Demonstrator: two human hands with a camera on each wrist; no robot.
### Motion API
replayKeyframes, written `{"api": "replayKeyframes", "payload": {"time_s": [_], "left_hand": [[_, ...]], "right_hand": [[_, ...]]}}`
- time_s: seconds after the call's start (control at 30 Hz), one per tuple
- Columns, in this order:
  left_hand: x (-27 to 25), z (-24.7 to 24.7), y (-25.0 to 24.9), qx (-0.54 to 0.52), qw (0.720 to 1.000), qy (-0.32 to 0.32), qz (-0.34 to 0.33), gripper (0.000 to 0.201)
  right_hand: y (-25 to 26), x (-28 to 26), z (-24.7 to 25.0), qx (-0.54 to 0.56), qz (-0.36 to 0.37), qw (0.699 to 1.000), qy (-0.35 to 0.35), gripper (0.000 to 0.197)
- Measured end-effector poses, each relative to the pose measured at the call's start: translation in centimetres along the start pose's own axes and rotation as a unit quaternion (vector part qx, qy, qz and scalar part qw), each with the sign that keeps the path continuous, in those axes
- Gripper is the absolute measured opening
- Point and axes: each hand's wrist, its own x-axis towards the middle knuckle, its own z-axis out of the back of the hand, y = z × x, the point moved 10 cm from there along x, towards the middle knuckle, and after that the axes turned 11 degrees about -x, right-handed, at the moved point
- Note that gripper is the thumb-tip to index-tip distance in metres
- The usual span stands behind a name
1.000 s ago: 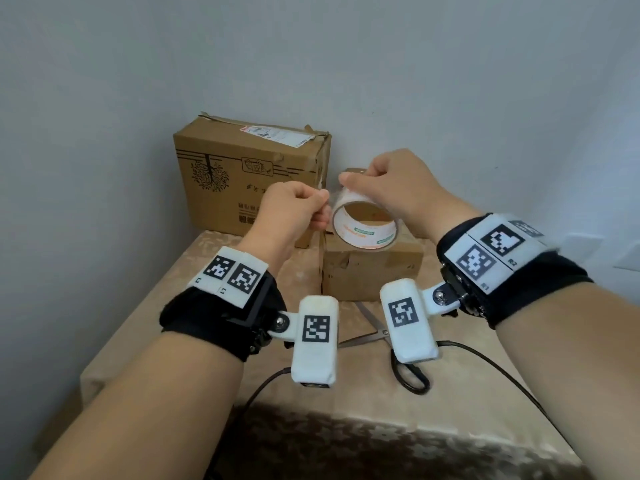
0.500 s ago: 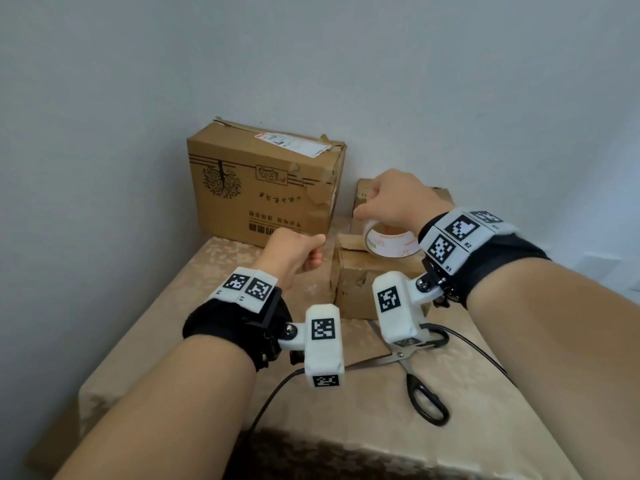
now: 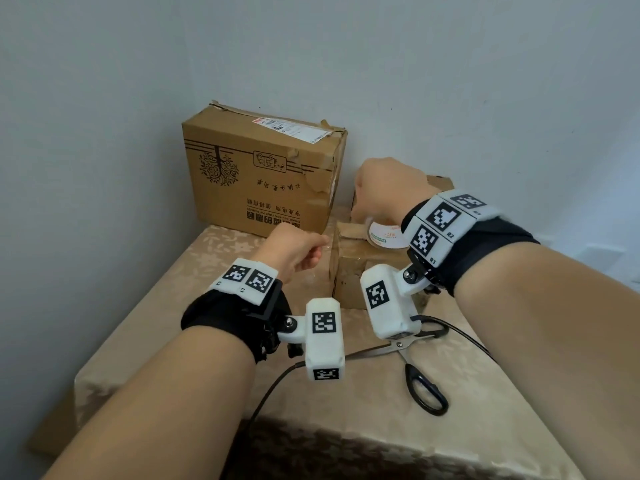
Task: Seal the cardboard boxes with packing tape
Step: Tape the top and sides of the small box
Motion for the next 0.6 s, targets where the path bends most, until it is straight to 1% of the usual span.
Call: {"api": "replayKeyframes", "payload": {"time_s": [0.03, 0.07, 0.13, 0.17, 0.23, 0.3, 0.33, 0.4, 0.43, 0.47, 0.5, 0.53, 0.57, 0.6], "left_hand": [[-0.1, -0.1, 0.2, 0.003, 1.0, -0.001, -0.001, 0.016], [-0.1, -0.3, 0.5, 0.007, 1.0, -0.001, -0.003, 0.015], [-0.2, -0.7, 0.7, 0.018, 1.0, 0.001, -0.012, 0.015], [-0.1, -0.9, 0.8, 0.027, 0.999, 0.002, -0.02, 0.017], [0.1, -1.2, 0.8, 0.056, 0.998, -0.002, -0.03, 0.02], [0.0, -1.3, 0.7, 0.105, 0.994, -0.012, -0.039, 0.022], [0.0, -1.3, 0.6, 0.147, 0.988, -0.017, -0.042, 0.03], [0.2, -0.8, 1.0, 0.228, 0.972, -0.034, -0.044, 0.061], [0.1, -0.6, 0.8, 0.248, 0.966, -0.045, -0.052, 0.067], [-0.2, -0.7, 0.2, 0.254, 0.963, -0.055, -0.079, 0.062], [-0.6, -0.9, -0.9, 0.254, 0.958, -0.058, -0.121, 0.047], [-1.0, -1.3, -2.1, 0.237, 0.955, -0.057, -0.168, 0.027], [-1.3, -1.8, -2.8, 0.201, 0.959, -0.051, -0.193, 0.014], [-1.5, -2.2, -3.1, 0.157, 0.967, -0.038, -0.195, 0.02]], "right_hand": [[0.3, -0.1, 0.1, 0.008, 0.007, 1.0, -0.01, 0.007], [0.4, -0.1, 0.2, 0.026, 0.012, 0.999, -0.023, 0.008], [-0.1, -0.5, 1.0, 0.101, 0.007, 0.994, -0.049, 0.023], [-0.7, -0.8, 1.4, 0.139, 0.003, 0.988, -0.065, 0.027], [-2.4, -1.4, 1.5, 0.181, -0.014, 0.98, -0.086, 0.022], [-4.1, -2.2, 0.3, 0.238, -0.038, 0.966, -0.089, 0.017], [-4.7, -2.5, -0.5, 0.282, -0.048, 0.954, -0.088, 0.021], [-5.7, -3.1, -1.8, 0.343, -0.061, 0.932, -0.102, 0.031], [-5.9, -3.2, -2.1, 0.363, -0.062, 0.923, -0.11, 0.037], [-5.9, -3.3, -2.3, 0.377, -0.059, 0.917, -0.114, 0.042], [-5.8, -3.3, -2.3, 0.382, -0.054, 0.915, -0.115, 0.046], [-5.7, -3.3, -2.3, 0.379, -0.049, 0.917, -0.117, 0.049], [-5.7, -3.3, -2.3, 0.374, -0.046, 0.918, -0.12, 0.051], [-5.7, -3.4, -2.2, 0.372, -0.043, 0.919, -0.122, 0.051]]}}
